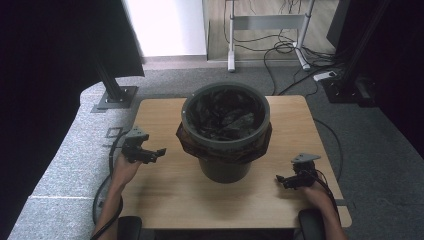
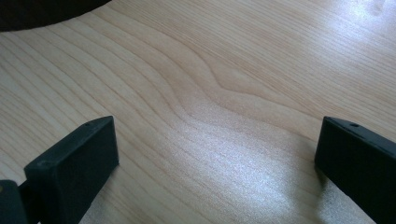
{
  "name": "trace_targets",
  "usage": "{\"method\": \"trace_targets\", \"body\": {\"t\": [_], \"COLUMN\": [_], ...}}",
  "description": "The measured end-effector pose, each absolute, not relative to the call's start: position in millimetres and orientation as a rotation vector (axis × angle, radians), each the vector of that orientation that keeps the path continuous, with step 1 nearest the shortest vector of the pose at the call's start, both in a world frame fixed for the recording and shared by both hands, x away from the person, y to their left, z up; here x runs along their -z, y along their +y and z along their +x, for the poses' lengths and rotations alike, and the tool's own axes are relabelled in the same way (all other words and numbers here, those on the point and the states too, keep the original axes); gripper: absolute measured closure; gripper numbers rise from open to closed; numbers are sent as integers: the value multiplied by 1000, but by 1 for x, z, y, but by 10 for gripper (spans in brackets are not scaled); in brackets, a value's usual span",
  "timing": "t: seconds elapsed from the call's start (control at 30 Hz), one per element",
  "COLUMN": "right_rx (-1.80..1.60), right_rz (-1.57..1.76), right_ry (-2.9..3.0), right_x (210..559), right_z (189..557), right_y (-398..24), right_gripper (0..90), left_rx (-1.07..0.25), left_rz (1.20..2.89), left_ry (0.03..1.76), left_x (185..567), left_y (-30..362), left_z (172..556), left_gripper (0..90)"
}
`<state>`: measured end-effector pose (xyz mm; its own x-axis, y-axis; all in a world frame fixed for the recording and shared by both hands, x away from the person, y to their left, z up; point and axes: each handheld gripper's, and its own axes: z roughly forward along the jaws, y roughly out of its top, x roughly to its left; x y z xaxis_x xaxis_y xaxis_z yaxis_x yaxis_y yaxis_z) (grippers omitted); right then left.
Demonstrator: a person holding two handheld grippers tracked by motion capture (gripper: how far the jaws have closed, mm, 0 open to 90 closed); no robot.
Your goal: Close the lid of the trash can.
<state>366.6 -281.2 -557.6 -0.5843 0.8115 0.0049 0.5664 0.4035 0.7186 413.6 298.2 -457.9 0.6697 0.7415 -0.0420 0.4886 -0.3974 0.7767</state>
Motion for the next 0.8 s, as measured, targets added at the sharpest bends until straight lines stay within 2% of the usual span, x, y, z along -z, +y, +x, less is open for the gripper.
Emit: {"method": "trace_targets", "body": {"t": [0.8], "right_rx": [-987], "right_rz": [1191], "right_ry": [2320], "right_x": [558], "right_z": [367], "right_y": [-281], "right_gripper": [0], "left_rx": [-409], "left_rz": [2142], "left_ry": [986], "left_x": [509], "left_y": [286], "left_z": [406], "left_gripper": [0]}}
